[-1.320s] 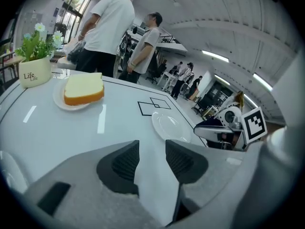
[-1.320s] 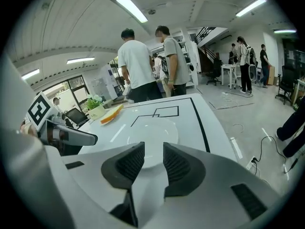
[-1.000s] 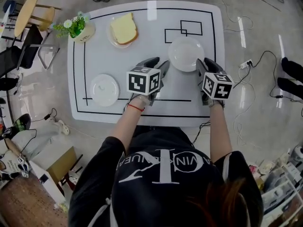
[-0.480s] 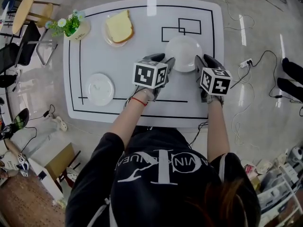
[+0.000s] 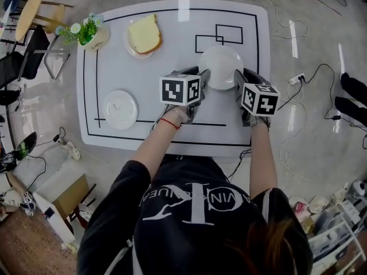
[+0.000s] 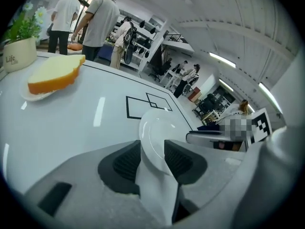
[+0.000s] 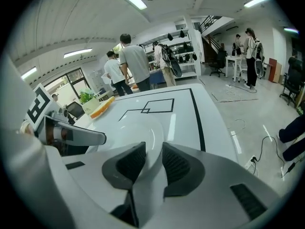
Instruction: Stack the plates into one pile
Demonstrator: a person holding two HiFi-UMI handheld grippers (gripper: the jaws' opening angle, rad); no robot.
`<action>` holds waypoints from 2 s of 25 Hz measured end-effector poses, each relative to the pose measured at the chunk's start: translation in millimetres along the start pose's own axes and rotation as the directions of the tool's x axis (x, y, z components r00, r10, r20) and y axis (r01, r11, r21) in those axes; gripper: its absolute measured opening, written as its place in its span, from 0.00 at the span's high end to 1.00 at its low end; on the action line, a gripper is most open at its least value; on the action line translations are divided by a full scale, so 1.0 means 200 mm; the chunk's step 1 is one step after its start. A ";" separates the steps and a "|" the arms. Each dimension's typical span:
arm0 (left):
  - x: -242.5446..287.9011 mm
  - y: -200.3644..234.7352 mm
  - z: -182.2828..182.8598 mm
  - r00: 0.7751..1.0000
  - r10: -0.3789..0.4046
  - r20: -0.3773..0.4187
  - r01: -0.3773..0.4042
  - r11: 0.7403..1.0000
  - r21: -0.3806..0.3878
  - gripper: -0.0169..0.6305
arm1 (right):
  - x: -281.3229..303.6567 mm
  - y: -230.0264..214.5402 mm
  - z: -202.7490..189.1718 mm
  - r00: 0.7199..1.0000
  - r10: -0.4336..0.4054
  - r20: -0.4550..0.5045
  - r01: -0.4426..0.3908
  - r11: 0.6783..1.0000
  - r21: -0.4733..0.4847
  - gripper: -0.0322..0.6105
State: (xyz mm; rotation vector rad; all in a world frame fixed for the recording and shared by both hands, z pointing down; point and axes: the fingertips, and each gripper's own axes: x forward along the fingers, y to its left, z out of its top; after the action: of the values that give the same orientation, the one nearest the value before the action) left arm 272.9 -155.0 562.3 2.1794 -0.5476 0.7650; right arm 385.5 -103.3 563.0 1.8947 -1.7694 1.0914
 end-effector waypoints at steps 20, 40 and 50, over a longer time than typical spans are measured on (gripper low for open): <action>-0.59 0.37 -0.15 0.978 0.124 0.170 -0.093 0.979 -0.179 0.74 | 0.02 0.65 -0.03 0.979 0.201 0.038 -0.201 0.979 0.012 0.84; -1.42 1.00 -0.42 0.866 0.415 0.281 -0.249 0.843 -0.478 0.76 | 0.25 1.71 -0.09 0.859 0.489 -0.152 -0.508 0.849 -0.143 0.86; -1.55 1.16 -0.62 0.855 0.478 0.201 -0.309 0.780 -0.544 0.73 | 0.31 1.94 -0.26 0.820 0.507 -0.264 -0.561 0.805 -0.194 0.86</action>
State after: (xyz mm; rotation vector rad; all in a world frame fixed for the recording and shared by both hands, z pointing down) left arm -133.2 -161.9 540.2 1.7173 -1.2705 0.3945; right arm -2.1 -179.4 541.7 1.0990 -2.2639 1.0985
